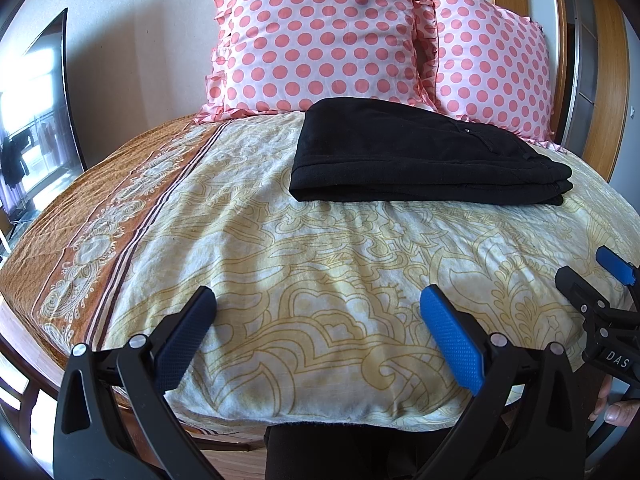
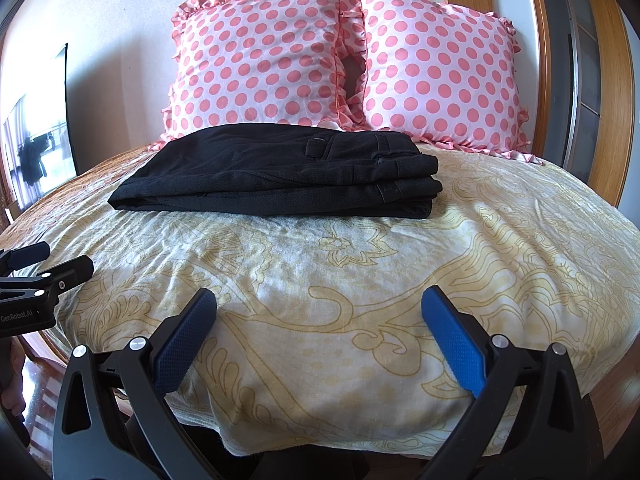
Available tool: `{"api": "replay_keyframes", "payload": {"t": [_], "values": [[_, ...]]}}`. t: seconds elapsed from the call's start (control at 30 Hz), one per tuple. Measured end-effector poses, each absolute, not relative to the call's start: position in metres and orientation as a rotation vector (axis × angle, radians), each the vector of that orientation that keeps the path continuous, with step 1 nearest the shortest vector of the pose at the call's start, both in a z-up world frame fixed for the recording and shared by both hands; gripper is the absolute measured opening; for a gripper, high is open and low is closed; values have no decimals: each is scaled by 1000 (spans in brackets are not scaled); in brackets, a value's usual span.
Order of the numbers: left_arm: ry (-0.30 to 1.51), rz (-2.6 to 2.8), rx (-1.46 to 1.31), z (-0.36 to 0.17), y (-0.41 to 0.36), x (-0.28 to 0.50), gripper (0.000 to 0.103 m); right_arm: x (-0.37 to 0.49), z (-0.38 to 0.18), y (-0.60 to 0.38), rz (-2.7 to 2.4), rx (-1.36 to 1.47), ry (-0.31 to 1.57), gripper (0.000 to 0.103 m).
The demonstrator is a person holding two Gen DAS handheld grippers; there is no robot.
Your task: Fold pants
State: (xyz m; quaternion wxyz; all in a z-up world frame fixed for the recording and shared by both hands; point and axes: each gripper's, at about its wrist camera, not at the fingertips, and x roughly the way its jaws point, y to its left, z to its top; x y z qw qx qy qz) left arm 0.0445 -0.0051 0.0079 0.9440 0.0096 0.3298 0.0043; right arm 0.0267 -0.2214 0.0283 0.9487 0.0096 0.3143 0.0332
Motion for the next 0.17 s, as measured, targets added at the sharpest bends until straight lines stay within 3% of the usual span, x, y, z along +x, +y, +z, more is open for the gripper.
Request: {"api": "replay_keyframes", "payload": {"t": [0.17], "values": [[676,8,19,8,-5,44,101,27,28,-221,66,20,639,102]]}}
